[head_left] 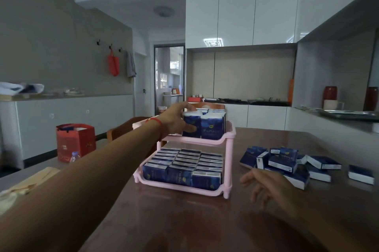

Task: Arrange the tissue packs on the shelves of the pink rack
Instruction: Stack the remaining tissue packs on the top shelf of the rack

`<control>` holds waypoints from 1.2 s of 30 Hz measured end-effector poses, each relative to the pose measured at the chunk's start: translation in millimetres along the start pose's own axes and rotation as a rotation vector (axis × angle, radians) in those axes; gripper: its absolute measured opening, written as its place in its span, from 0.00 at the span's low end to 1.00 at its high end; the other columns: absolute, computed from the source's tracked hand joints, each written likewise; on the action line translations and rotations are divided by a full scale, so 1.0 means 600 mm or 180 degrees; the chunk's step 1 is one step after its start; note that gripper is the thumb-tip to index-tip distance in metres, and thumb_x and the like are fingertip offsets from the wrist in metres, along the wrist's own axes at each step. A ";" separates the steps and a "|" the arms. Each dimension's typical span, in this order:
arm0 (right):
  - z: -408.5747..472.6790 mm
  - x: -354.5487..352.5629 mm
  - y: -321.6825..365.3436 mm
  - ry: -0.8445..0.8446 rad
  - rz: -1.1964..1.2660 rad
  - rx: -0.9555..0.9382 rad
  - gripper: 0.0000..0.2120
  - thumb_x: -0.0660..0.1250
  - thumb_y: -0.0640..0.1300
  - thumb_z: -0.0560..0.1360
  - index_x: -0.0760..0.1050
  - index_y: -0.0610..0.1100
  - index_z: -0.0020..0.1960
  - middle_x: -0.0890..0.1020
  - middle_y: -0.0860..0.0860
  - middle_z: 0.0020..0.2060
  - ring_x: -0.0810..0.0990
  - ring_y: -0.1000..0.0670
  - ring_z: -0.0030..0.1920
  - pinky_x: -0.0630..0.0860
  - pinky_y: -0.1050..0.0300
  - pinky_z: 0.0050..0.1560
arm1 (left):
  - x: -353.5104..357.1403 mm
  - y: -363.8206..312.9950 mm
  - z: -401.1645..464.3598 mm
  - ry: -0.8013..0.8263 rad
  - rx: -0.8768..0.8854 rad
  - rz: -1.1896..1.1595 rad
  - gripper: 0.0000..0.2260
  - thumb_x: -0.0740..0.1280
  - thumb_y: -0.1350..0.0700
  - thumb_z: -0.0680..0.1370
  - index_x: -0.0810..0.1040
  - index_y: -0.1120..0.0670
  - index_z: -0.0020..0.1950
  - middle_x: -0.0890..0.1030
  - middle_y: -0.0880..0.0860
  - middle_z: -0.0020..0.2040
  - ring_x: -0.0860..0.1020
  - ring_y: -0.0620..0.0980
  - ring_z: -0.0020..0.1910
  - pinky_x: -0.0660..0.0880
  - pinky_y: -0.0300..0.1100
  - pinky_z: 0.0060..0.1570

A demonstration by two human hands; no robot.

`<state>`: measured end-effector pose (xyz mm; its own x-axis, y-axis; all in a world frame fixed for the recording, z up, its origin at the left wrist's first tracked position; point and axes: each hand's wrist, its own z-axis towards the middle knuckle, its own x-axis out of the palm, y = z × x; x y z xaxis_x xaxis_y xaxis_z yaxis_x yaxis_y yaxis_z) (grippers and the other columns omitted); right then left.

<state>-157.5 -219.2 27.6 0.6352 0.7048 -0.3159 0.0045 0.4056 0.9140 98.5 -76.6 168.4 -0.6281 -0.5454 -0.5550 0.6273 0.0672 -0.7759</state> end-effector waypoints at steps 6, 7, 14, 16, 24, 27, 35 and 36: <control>0.002 -0.003 -0.008 0.0022 0.0015 0.0034 0.22 0.60 0.58 0.75 0.85 0.42 0.48 0.85 0.44 0.47 0.82 0.40 0.36 0.76 0.50 0.32 | -0.006 -0.012 -0.004 0.0170 -0.0123 0.0369 0.35 0.73 0.69 0.72 0.63 0.51 0.73 0.75 0.59 0.63 0.77 0.58 0.60 0.79 0.54 0.60; 0.002 -0.003 -0.008 0.0016 0.0017 0.0034 0.22 0.60 0.58 0.75 0.85 0.42 0.47 0.85 0.44 0.47 0.82 0.40 0.36 0.76 0.50 0.31 | -0.008 -0.015 -0.006 0.0216 -0.0180 0.0390 0.36 0.73 0.70 0.72 0.62 0.52 0.74 0.74 0.58 0.63 0.77 0.59 0.61 0.78 0.54 0.60; 0.002 0.000 -0.010 0.0090 -0.0082 0.0090 0.24 0.59 0.60 0.74 0.84 0.42 0.48 0.85 0.46 0.42 0.83 0.41 0.36 0.76 0.50 0.32 | 0.001 -0.014 0.005 0.0049 -0.0286 0.0624 0.25 0.73 0.67 0.73 0.72 0.60 0.69 0.80 0.60 0.62 0.79 0.55 0.56 0.80 0.45 0.53; 0.002 -0.001 -0.009 0.0087 -0.0088 0.0083 0.24 0.59 0.60 0.74 0.85 0.42 0.47 0.85 0.46 0.43 0.83 0.40 0.37 0.77 0.50 0.33 | 0.008 -0.013 0.009 -0.0005 -0.0274 0.0703 0.20 0.73 0.66 0.74 0.75 0.60 0.65 0.81 0.58 0.59 0.79 0.52 0.54 0.79 0.41 0.49; 0.004 -0.001 -0.010 0.0085 -0.0146 0.0087 0.25 0.60 0.64 0.77 0.85 0.46 0.46 0.85 0.47 0.46 0.84 0.39 0.39 0.78 0.50 0.33 | 0.014 -0.013 0.015 0.0087 -0.0395 0.0743 0.18 0.71 0.67 0.75 0.75 0.60 0.64 0.79 0.57 0.57 0.77 0.53 0.55 0.76 0.45 0.57; 0.003 -0.002 -0.009 0.0067 -0.0202 0.0074 0.25 0.58 0.63 0.76 0.85 0.45 0.46 0.85 0.47 0.45 0.84 0.39 0.39 0.78 0.49 0.35 | 0.008 -0.015 0.010 0.0112 -0.0457 0.0715 0.20 0.70 0.68 0.74 0.75 0.62 0.66 0.80 0.59 0.61 0.78 0.56 0.60 0.77 0.48 0.61; 0.004 -0.003 -0.008 0.0098 -0.0332 0.0146 0.26 0.56 0.62 0.76 0.84 0.43 0.49 0.85 0.48 0.46 0.84 0.43 0.39 0.79 0.52 0.35 | 0.045 -0.026 -0.062 -0.1413 0.0661 0.0655 0.16 0.70 0.64 0.76 0.75 0.53 0.61 0.76 0.49 0.52 0.77 0.46 0.48 0.76 0.32 0.37; 0.004 -0.003 -0.008 0.0086 -0.0389 0.0147 0.25 0.56 0.61 0.77 0.84 0.44 0.49 0.85 0.48 0.45 0.84 0.43 0.39 0.79 0.52 0.35 | 0.055 -0.026 -0.071 -0.1303 0.0726 0.0528 0.16 0.69 0.64 0.76 0.74 0.52 0.61 0.77 0.48 0.52 0.77 0.45 0.47 0.75 0.30 0.33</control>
<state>-156.7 -224.0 24.3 0.6067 0.6674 -0.4318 0.1165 0.4626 0.8789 48.3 -60.1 149.2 -0.3075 -0.8293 -0.4667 0.8170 0.0214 -0.5762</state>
